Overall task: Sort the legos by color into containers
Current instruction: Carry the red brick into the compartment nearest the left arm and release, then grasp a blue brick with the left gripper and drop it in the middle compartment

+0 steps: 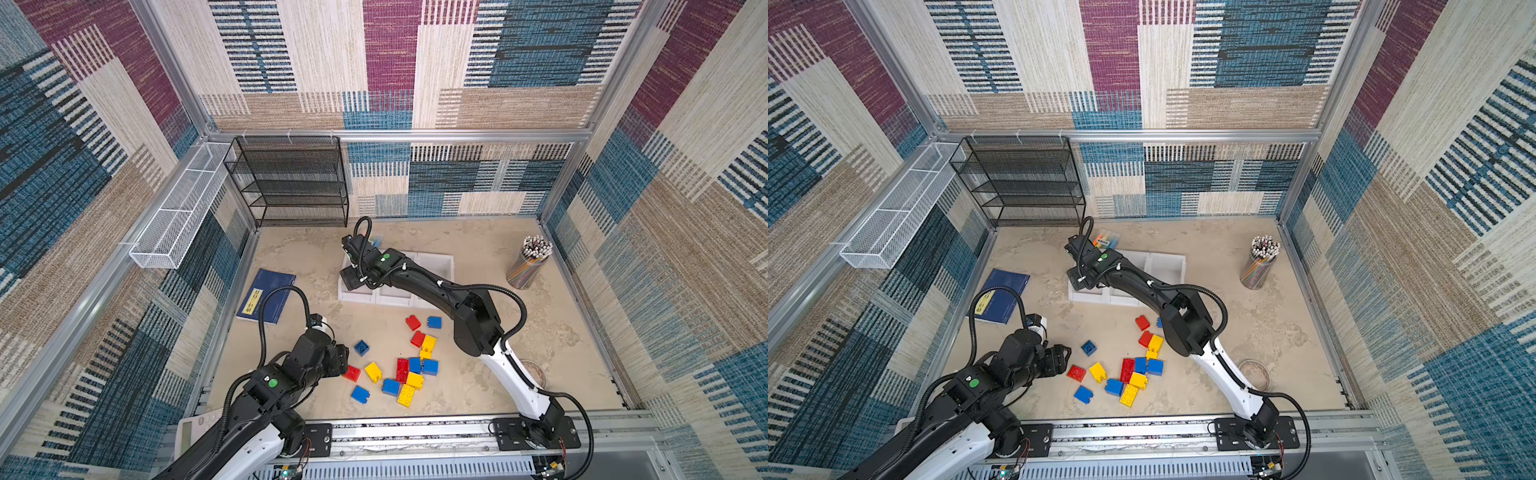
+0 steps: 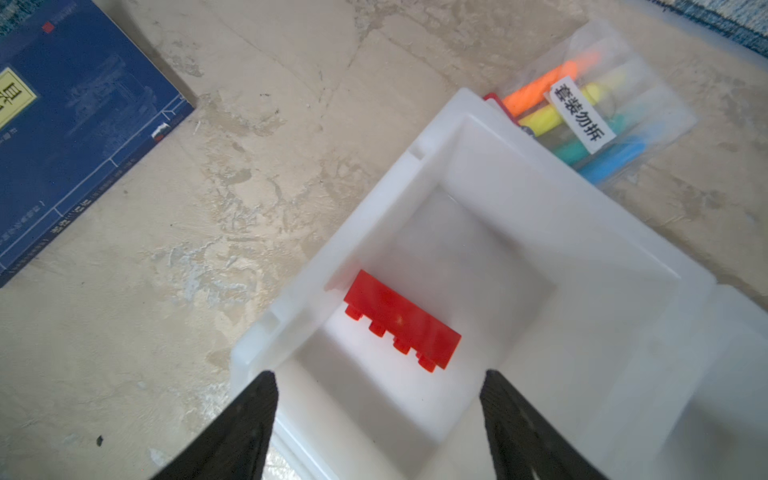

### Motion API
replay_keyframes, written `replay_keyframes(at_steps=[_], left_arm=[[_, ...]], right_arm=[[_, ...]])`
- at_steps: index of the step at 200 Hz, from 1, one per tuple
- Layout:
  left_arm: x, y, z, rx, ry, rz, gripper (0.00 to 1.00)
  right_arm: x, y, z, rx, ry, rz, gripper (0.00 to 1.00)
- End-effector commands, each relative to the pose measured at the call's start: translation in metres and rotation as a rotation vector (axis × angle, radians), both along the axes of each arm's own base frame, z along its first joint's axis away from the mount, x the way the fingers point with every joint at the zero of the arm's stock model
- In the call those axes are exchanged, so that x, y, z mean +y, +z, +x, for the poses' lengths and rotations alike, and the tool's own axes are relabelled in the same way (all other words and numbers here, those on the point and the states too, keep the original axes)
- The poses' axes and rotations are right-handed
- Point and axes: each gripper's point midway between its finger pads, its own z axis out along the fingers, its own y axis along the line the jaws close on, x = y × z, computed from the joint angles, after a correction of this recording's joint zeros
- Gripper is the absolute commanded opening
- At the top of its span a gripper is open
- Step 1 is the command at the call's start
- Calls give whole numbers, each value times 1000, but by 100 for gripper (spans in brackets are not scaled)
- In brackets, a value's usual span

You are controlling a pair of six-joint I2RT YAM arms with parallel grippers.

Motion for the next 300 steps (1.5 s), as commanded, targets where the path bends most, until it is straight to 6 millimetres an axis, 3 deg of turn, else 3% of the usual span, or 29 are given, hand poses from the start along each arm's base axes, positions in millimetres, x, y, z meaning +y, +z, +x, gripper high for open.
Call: replay_keyframes(at_steps=[1, 37, 55, 71, 104, 142, 171, 214, 300], left_arm=[[-3, 0, -1, 14, 6, -25, 75], [-10, -2, 0, 24, -22, -39, 75], [-16, -2, 2, 28, -42, -47, 75], [-22, -4, 4, 44, -57, -51, 74], [-35, -12, 8, 86, -94, -64, 73], [-52, -19, 15, 116, -127, -86, 72], [-61, -27, 18, 153, -148, -80, 71], [-74, -38, 24, 199, -169, -83, 70], [-95, -55, 42, 255, -238, -33, 61]], right_arm=[[5, 25, 1, -32, 2, 52, 80], [0, 75, -2, -91, 3, 106, 80], [-13, 97, -7, -122, -13, 114, 80], [-31, 105, -19, -134, -34, 124, 80], [-84, 98, -51, -122, -101, 106, 81], [-147, 64, -87, -48, -227, 84, 82], [-182, 42, -109, 7, -314, 94, 82], [-203, 34, -123, 24, -370, 101, 82], [-215, 40, -128, 13, -418, 133, 82]])
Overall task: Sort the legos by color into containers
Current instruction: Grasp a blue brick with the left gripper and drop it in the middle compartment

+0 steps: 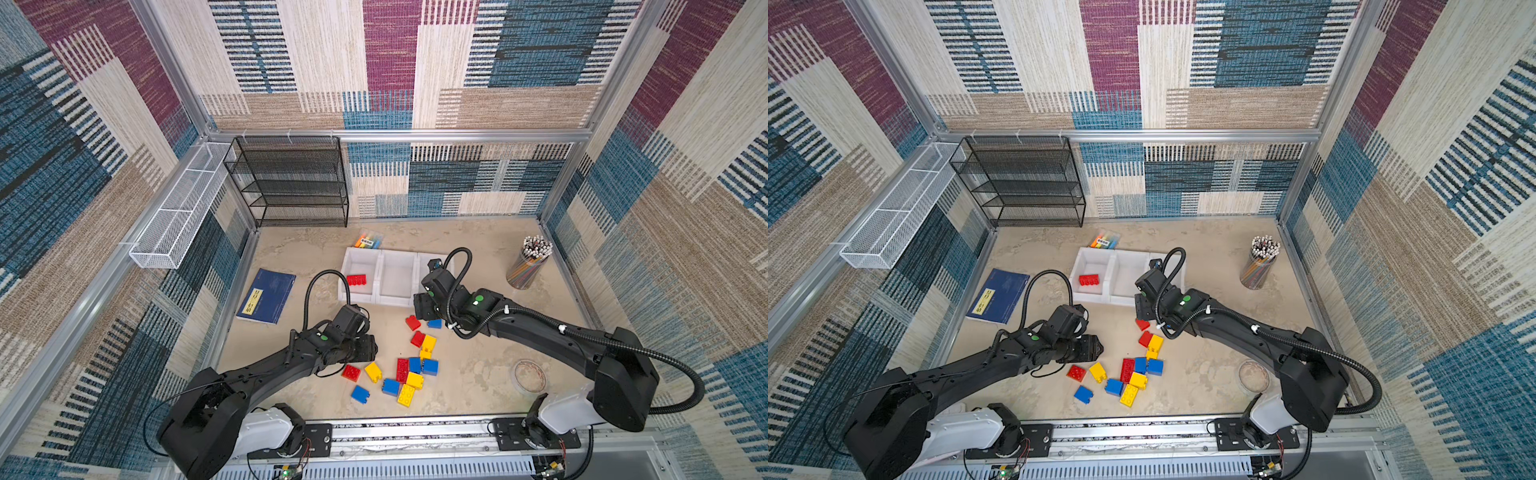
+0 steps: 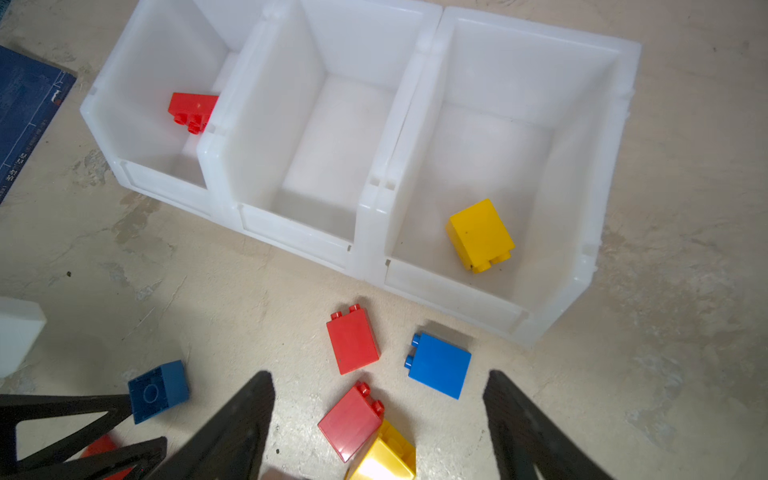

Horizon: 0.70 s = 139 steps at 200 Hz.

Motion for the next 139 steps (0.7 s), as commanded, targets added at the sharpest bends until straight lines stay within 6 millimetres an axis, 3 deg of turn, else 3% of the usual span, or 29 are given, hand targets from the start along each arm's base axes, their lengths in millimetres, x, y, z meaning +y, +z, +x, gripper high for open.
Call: replay_keyframes(at_steps=[1, 64, 139], left_arm=[[-11, 3, 9, -22, -48, -2, 61], [-16, -6, 26, -15, -94, 92, 55], [-20, -22, 24, 18, -147, 152, 42]], right_arm=[[-1, 8, 4, -31, -40, 39, 82], [-7, 8, 2, -32, -57, 36, 82], [-10, 11, 2, -41, -68, 34, 82]])
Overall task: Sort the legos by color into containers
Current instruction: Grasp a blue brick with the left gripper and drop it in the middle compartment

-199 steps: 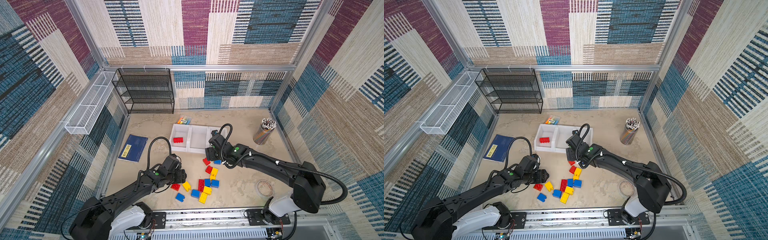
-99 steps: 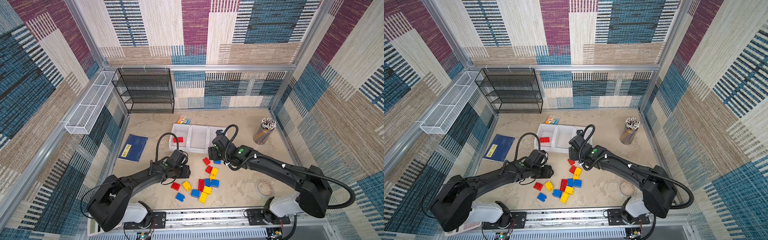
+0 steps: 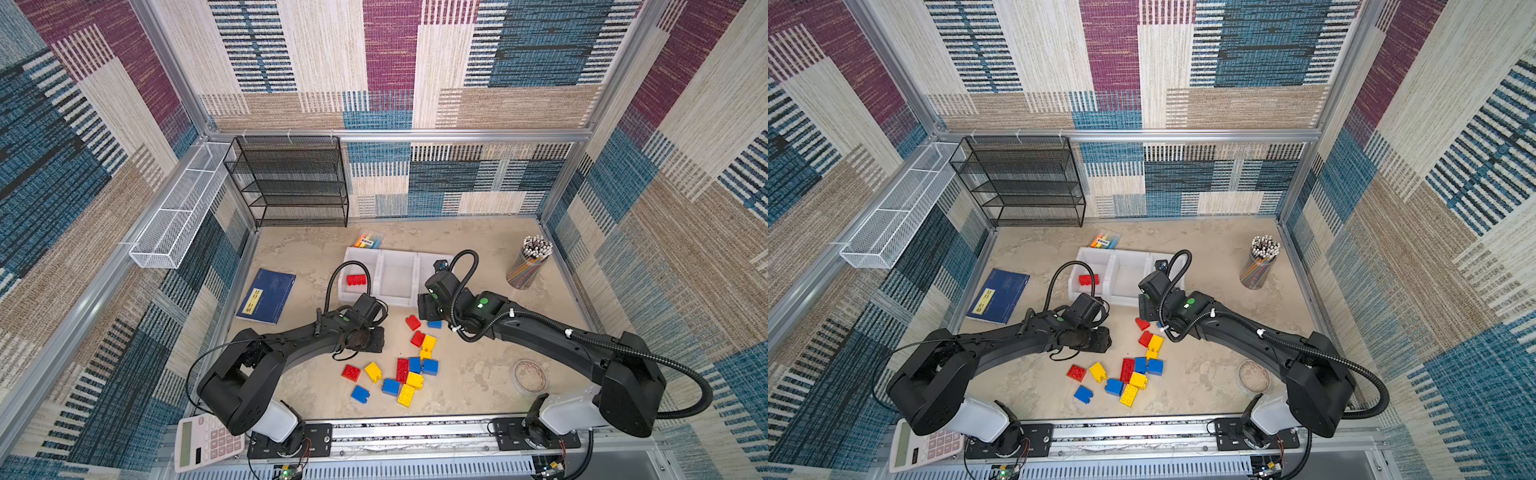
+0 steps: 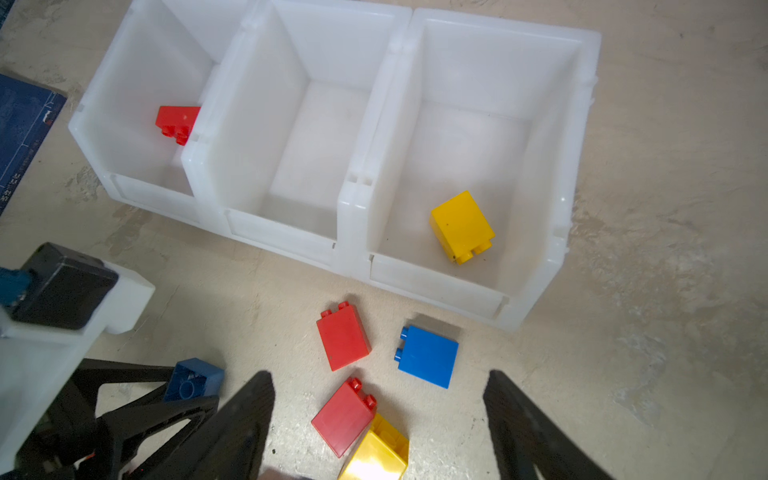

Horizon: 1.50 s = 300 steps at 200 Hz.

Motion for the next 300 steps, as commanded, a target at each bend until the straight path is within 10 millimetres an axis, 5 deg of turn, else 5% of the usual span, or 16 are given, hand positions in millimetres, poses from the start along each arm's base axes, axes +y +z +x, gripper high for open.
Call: replay_keyframes(at_steps=[1, 55, 117, 181, 247, 300], left_arm=[[3, -6, -1, 3, -29, 39, 42], [-7, 21, 14, -58, -61, 18, 35], [-41, 82, 89, -227, -142, 14, 36], [-66, 68, 163, -199, -141, 24, 36], [-72, 62, 174, -190, -134, 23, 52], [-68, 76, 166, -213, -125, 3, 54]], right_arm=[[-1, 8, 4, -31, -24, 22, 82], [-18, 22, 4, -63, -63, 29, 83], [-51, 35, -3, -103, -132, 52, 83], [-67, 36, -12, -99, -154, 45, 83], [-70, 34, -12, -96, -158, 38, 86], [-69, 33, -7, -93, -147, 27, 86]])
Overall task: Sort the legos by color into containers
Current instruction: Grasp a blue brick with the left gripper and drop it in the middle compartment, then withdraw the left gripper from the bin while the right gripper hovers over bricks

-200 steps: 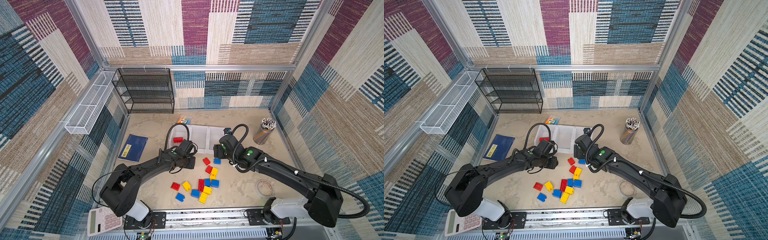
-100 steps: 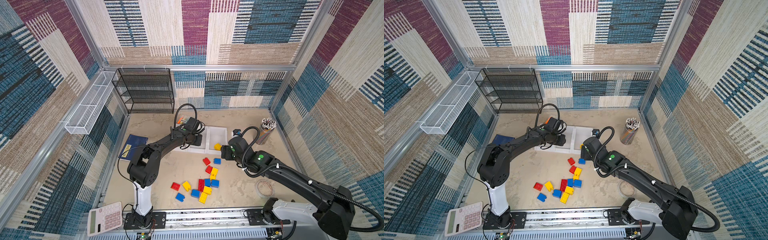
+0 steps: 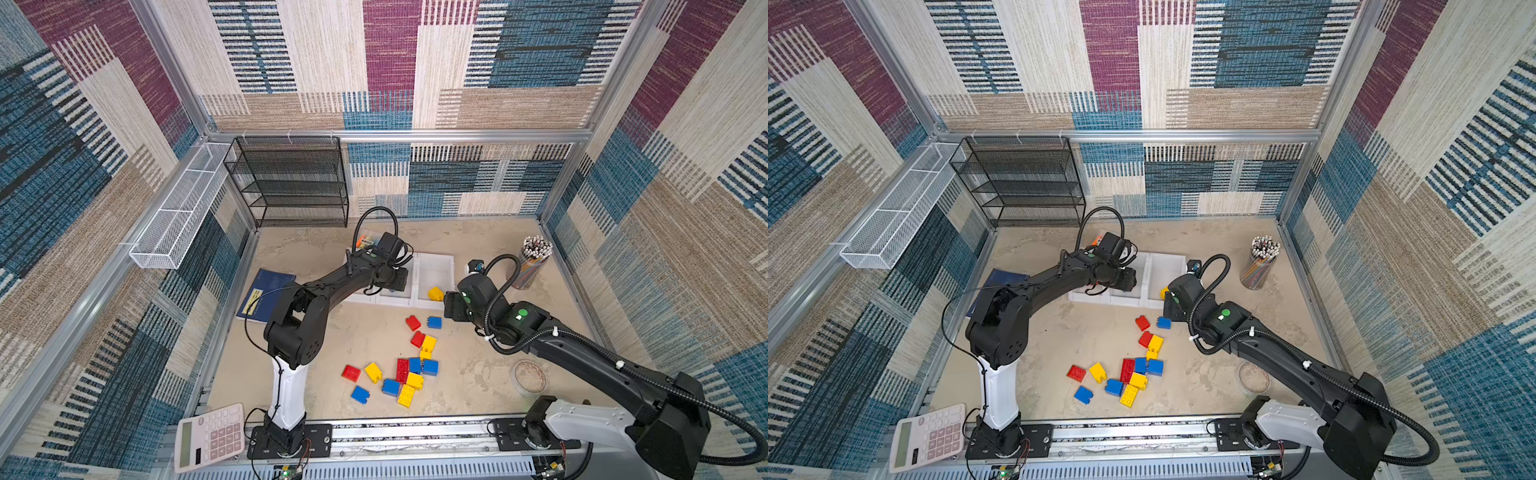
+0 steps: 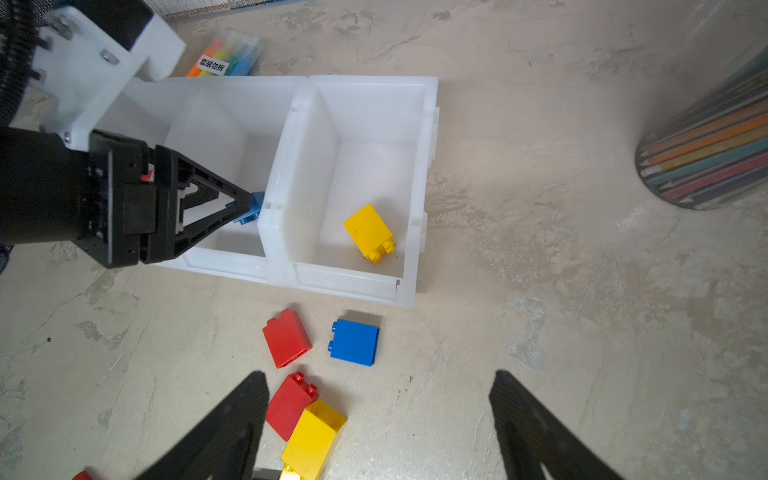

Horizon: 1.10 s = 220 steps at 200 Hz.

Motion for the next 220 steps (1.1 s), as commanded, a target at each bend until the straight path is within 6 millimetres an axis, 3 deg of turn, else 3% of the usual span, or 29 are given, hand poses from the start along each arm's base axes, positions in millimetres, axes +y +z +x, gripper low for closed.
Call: replay_keyframes(at_steps=[1, 52, 138, 220], left_arm=[[2, 11, -6, -19, -14, -12, 54], [27, 35, -37, -67, 27, -52, 54], [101, 25, -113, -65, 206, -46, 56], [131, 24, -147, -89, 286, -76, 58]], right_arm=[[1, 4, 5, -17, 3, -9, 86], [2, 1, 5, -9, 18, -14, 86], [30, -31, -1, 87, 161, 9, 81], [46, -80, -22, 259, 206, 11, 76]])
